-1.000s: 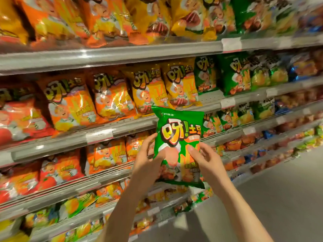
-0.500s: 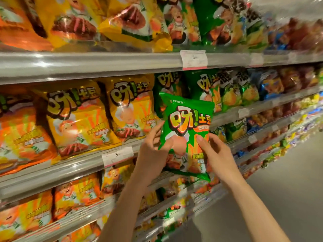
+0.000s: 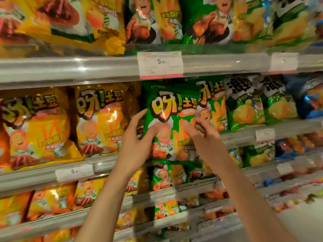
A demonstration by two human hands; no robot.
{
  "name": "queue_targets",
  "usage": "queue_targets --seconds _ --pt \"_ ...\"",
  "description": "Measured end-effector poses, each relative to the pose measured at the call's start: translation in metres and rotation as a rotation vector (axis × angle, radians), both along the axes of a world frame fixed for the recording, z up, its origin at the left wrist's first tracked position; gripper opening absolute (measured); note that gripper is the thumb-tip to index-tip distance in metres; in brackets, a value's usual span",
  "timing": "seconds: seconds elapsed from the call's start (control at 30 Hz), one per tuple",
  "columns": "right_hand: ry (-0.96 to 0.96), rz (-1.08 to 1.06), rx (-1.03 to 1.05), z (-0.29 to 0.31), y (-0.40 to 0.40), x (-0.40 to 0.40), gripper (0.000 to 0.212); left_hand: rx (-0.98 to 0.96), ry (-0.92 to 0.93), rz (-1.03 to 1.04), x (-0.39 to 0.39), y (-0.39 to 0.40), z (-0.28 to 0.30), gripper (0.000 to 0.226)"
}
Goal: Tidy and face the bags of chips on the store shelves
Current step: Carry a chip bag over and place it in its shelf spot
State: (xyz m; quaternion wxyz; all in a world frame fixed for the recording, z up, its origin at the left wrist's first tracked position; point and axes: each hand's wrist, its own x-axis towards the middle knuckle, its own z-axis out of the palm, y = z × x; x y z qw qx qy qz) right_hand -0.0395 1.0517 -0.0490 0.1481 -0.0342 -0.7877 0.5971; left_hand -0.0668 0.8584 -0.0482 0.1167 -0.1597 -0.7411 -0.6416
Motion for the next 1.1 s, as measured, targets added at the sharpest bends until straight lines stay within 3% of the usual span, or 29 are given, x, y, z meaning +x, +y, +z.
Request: queue_targets --seconds 0.13,0.3,0.43,0.6,0.87,0.97,1.1 --pt "0.079 0.12 0.007 0.008 0.028 -0.021 0.019 0.0 -0.007 0.114 0.007 0.027 0.008 0.044" --pt "0.081 0.158 0.132 0.016 0.037 -0.041 0.062 -0.054 -0.018 0.222 0.006 0.046 0.015 0.043" --pt "0.082 0.162 0.198 0.026 0.027 -0.043 0.069 -0.1 -0.016 0.241 0.0 0.043 0.018 0.073" --pt "0.048 0.142 0.321 0.04 0.006 -0.055 0.073 -0.158 0.093 0.298 -0.024 0.037 0.014 0.065" --pt "0.096 0.099 0.406 0.036 0.007 -0.064 0.059 -0.321 0.084 0.355 -0.046 0.038 0.002 0.059" --pt "0.195 0.114 0.566 0.03 0.008 -0.059 0.07 -0.342 0.107 0.362 -0.046 0.036 -0.005 0.059" --pt "0.23 0.173 0.762 0.028 0.014 -0.062 0.067 -0.278 0.105 0.291 -0.053 0.028 -0.008 0.063"
